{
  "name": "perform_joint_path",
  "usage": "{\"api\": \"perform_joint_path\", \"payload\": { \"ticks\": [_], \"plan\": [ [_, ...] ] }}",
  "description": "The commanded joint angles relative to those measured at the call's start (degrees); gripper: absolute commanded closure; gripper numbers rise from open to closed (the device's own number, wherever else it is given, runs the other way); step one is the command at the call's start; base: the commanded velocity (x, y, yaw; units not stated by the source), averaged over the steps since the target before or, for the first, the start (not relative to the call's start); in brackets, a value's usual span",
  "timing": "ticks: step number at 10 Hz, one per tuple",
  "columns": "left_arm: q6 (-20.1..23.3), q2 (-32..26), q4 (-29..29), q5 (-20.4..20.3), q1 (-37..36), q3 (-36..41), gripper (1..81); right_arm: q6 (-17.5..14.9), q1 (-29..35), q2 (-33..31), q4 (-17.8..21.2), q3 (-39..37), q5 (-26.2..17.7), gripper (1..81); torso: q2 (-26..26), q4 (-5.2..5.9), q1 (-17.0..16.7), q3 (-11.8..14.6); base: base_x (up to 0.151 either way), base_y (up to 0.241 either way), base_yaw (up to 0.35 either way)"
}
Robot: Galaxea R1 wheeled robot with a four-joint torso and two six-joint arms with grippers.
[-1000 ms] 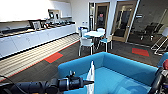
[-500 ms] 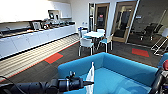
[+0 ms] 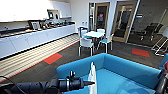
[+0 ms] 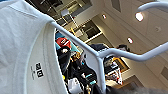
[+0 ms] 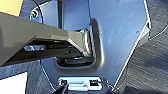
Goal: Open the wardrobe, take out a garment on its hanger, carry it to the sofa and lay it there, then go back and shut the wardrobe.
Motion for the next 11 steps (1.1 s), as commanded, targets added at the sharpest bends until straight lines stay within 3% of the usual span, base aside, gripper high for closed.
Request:
{"api": "perform_joint_path", "payload": {
  "ticks": [1,11],
  "plan": [
    [0.5,-0.1,1.5,-2.6,-8.2,2.7,81.1,-0.2,0.8,-0.1,-0.6,0.2,-3.1,1.0,0.0,0.0,0.0,0.0,0.073,0.0,0.0],
    [0.5,0.4,1.5,-2.6,-8.2,2.6,81.1,-0.2,0.8,-0.1,-0.6,0.1,-3.1,1.0,0.0,0.0,0.0,0.0,0.073,0.0,0.0]
  ]
}}
